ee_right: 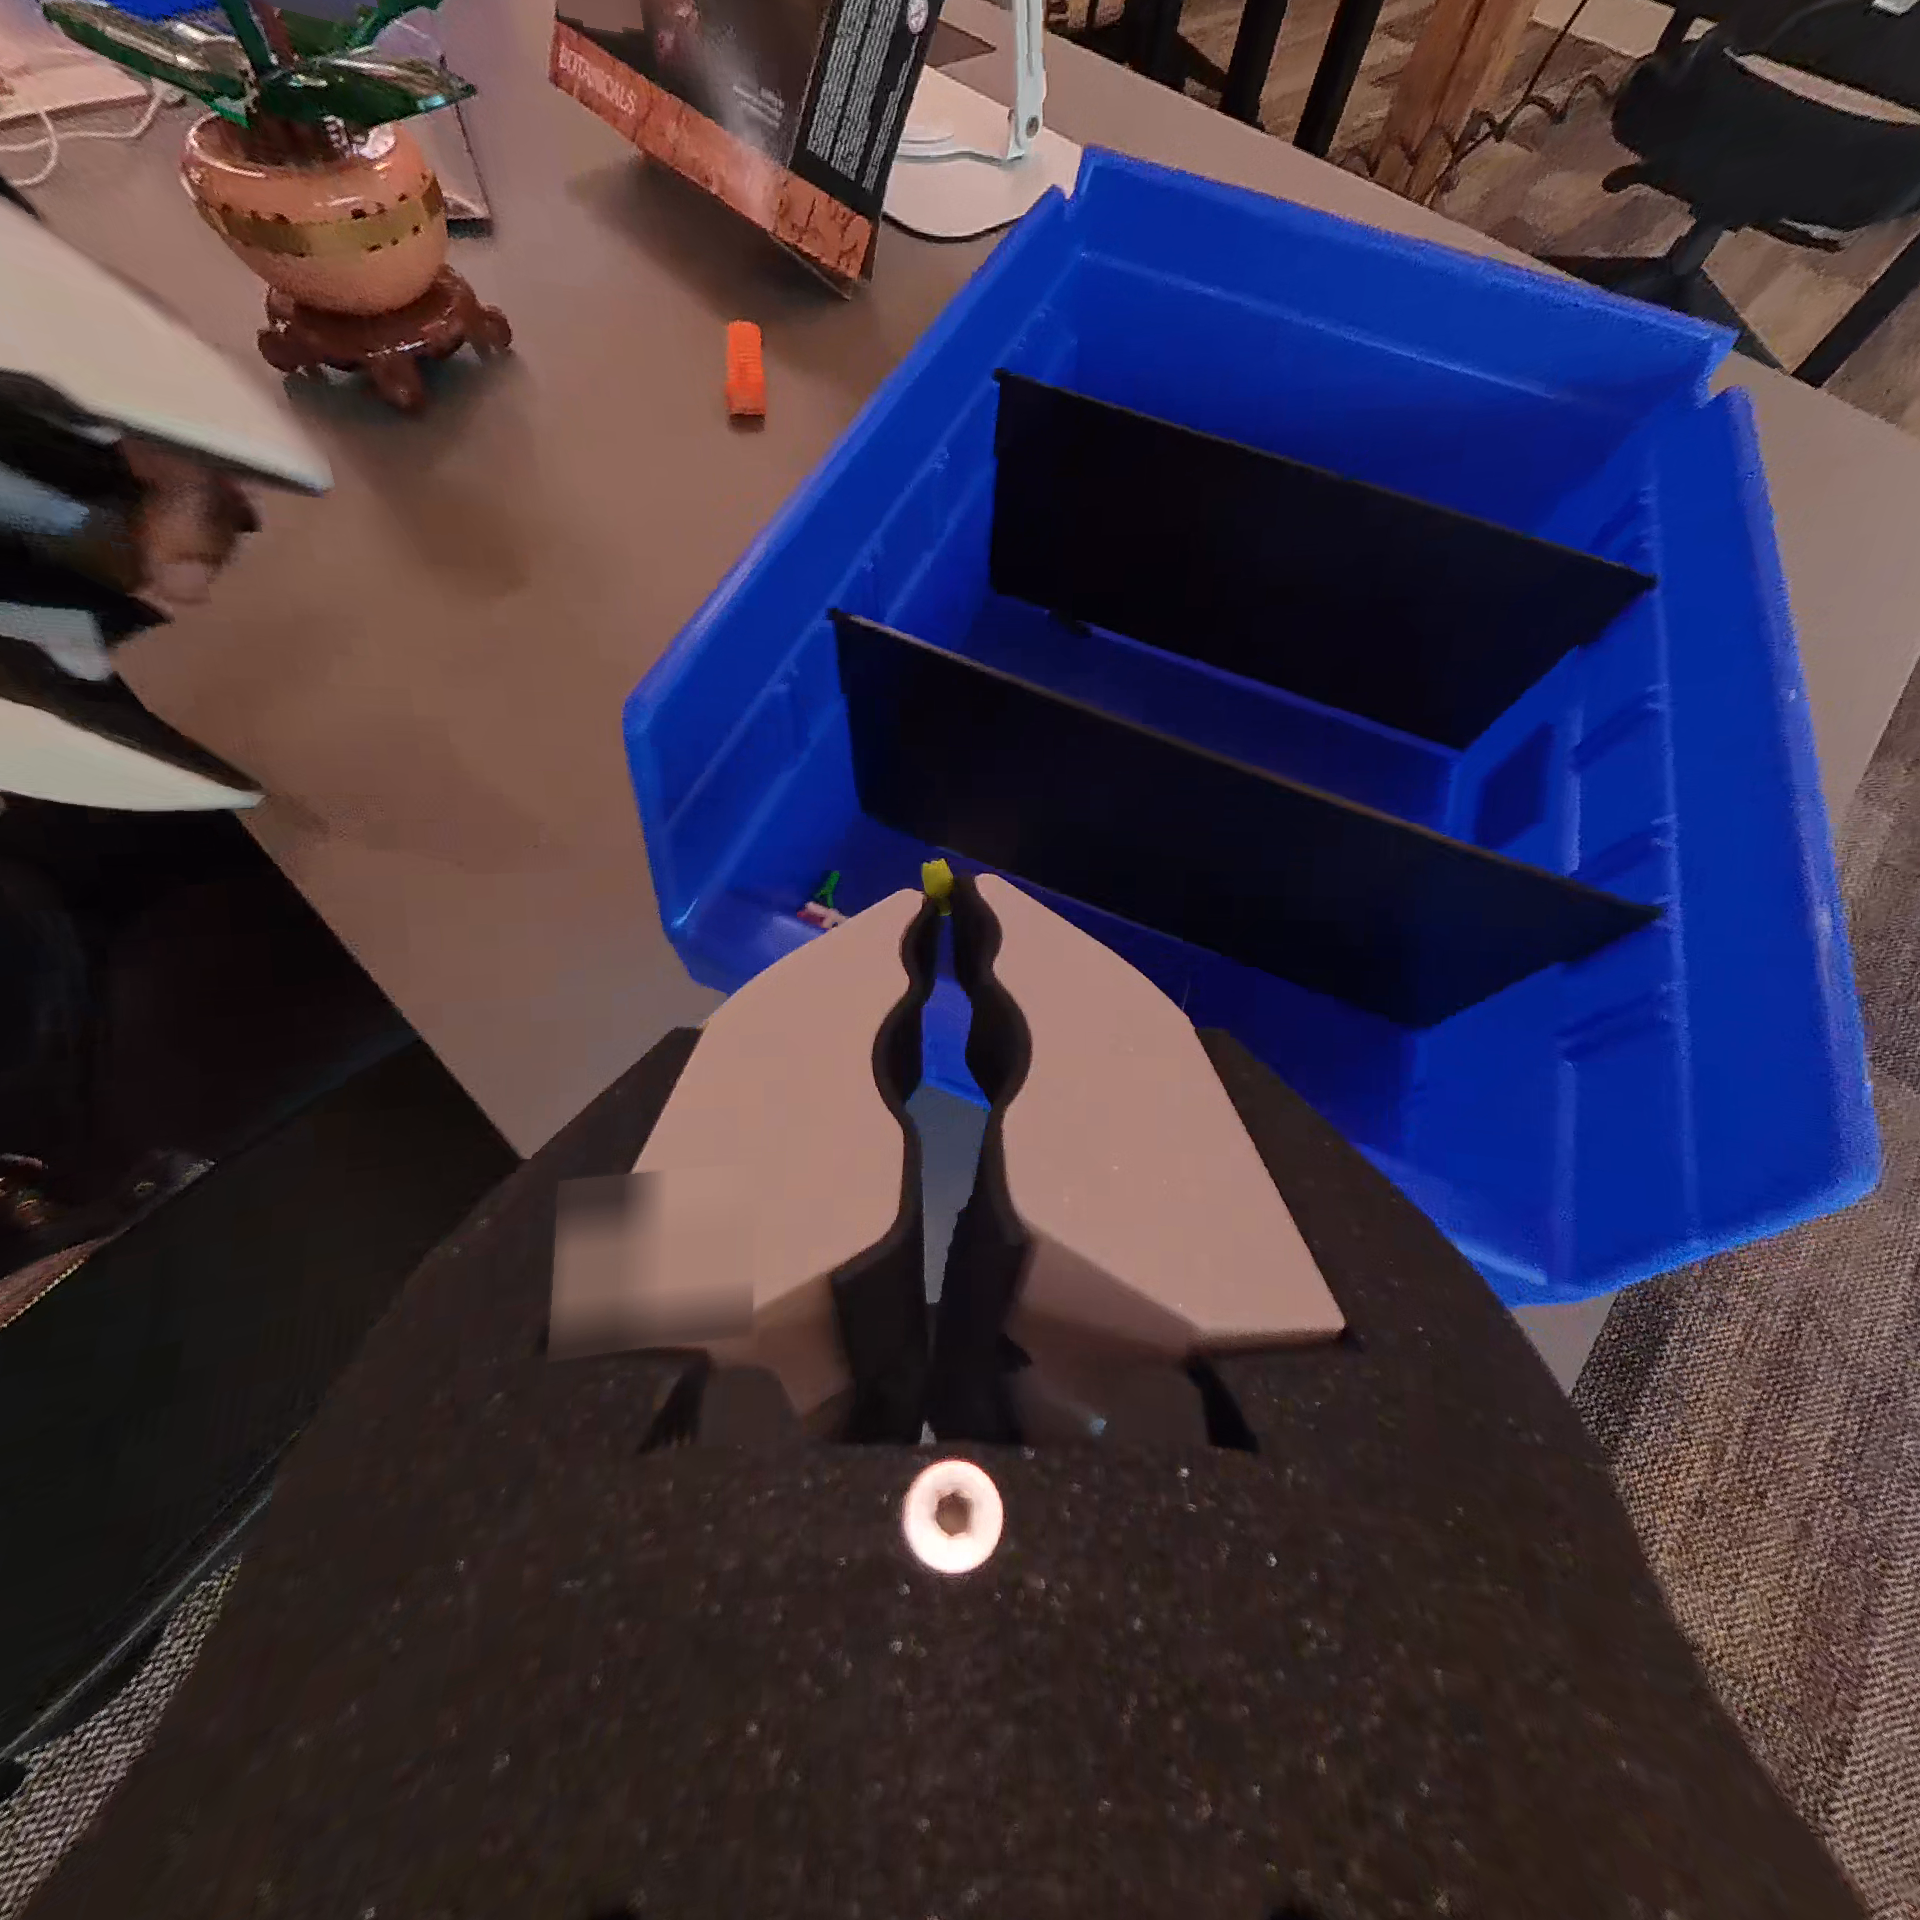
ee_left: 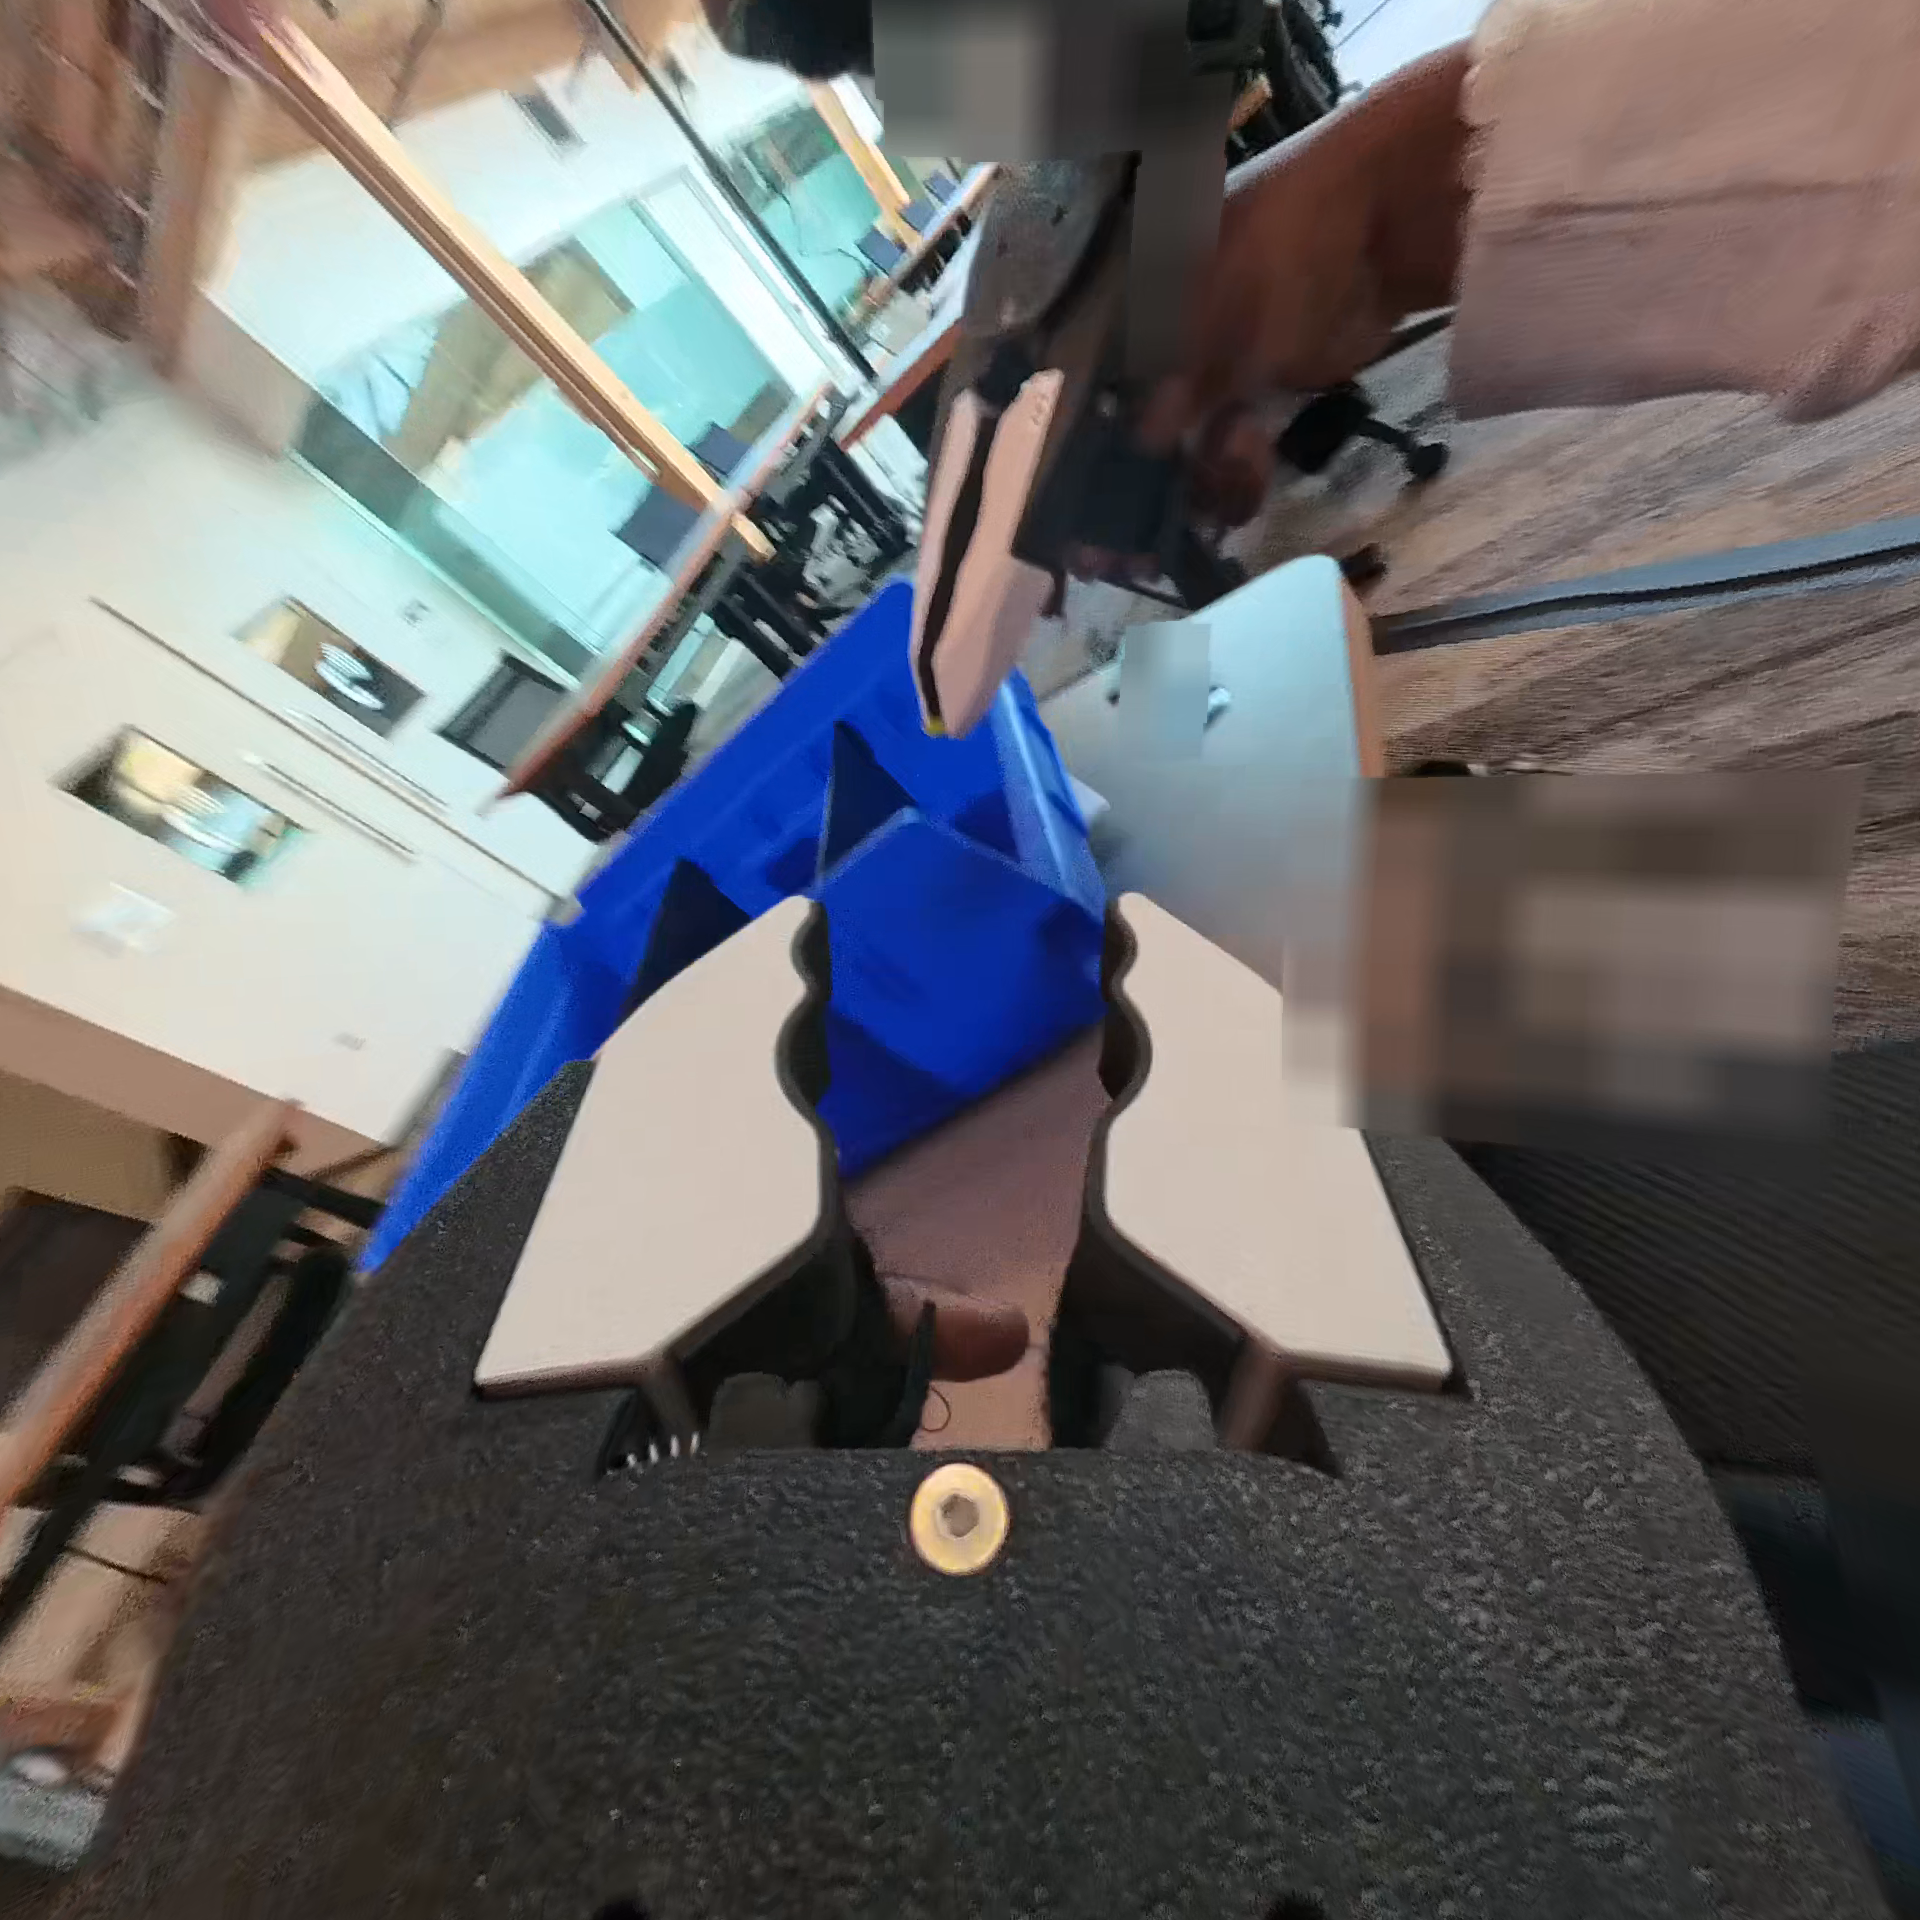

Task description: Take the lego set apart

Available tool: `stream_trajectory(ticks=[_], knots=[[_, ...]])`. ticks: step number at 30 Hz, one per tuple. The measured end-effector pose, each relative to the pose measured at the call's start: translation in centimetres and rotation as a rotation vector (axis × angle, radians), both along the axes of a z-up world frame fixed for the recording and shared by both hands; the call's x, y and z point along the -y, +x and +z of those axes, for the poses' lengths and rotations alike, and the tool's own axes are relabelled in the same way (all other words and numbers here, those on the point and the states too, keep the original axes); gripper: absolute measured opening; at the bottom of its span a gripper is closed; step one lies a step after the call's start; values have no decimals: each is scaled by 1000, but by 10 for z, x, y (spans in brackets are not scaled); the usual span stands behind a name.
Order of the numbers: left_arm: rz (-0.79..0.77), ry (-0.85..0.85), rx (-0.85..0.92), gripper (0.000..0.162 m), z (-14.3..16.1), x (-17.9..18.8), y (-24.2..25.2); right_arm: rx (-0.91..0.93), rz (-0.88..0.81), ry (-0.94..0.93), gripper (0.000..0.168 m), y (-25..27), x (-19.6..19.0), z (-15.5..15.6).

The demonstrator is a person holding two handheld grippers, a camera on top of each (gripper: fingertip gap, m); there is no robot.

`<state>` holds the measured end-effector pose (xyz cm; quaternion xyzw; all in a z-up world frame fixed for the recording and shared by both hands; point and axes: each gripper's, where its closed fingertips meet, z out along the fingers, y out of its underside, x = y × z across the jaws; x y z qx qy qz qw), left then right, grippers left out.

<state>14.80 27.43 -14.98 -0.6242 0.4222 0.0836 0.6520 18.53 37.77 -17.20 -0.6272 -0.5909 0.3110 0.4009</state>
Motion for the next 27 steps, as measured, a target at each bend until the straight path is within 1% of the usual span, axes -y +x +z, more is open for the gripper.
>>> stream_trajectory(ticks=[1,3,4,6,7,9,11,12,13,14,15,18,20,22,23,27], knots=[[-5,73,-52,51,4,-9,8,1,-2,1,2,2,2,-1],[-13,208,-253,55,6,-25,21,-16,6,-10,2,6,5,0],[-18,216,-378,59,1,-34,23,-29,8,-18,2,7,6,1],[-54,112,-555,60,-17,-48,20,-43,6,-26,2,12,5,3],[-74,57,-582,59,-20,-51,17,-43,4,-24,2,15,5,2],[-121,-58,-606,61,-23,-51,8,-40,7,-23,2,19,6,1],[-138,-99,-611,63,-22,-53,4,-34,14,-26,2,22,8,0],[-142,-91,-631,63,-23,-57,3,-29,14,-27,2,22,7,-1],[-141,-70,-659,61,-24,-62,4,-25,12,-28,2,23,6,-2],[-143,-55,-693,54,-28,-66,5,-25,11,-29,2,22,6,-2],[-142,-44,-711,41,-30,-70,6,-25,12,-32,2,22,6,-2],[-129,-55,-620,33,-26,-74,5,-15,11,-27,2,22,7,-2],[-92,-41,-531,33,-16,-76,-4,-1,5,-25,2,25,8,-3],[-57,-16,-435,26,-5,-78,-14,4,-9,-30,2,28,6,-6],[-39,-4,-399,26,-1,-79,-20,2,-19,-34,2,29,5,-7],[22,36,-381,27,0,-83,-42,-40,-10,-57,2,25,11,-7]])
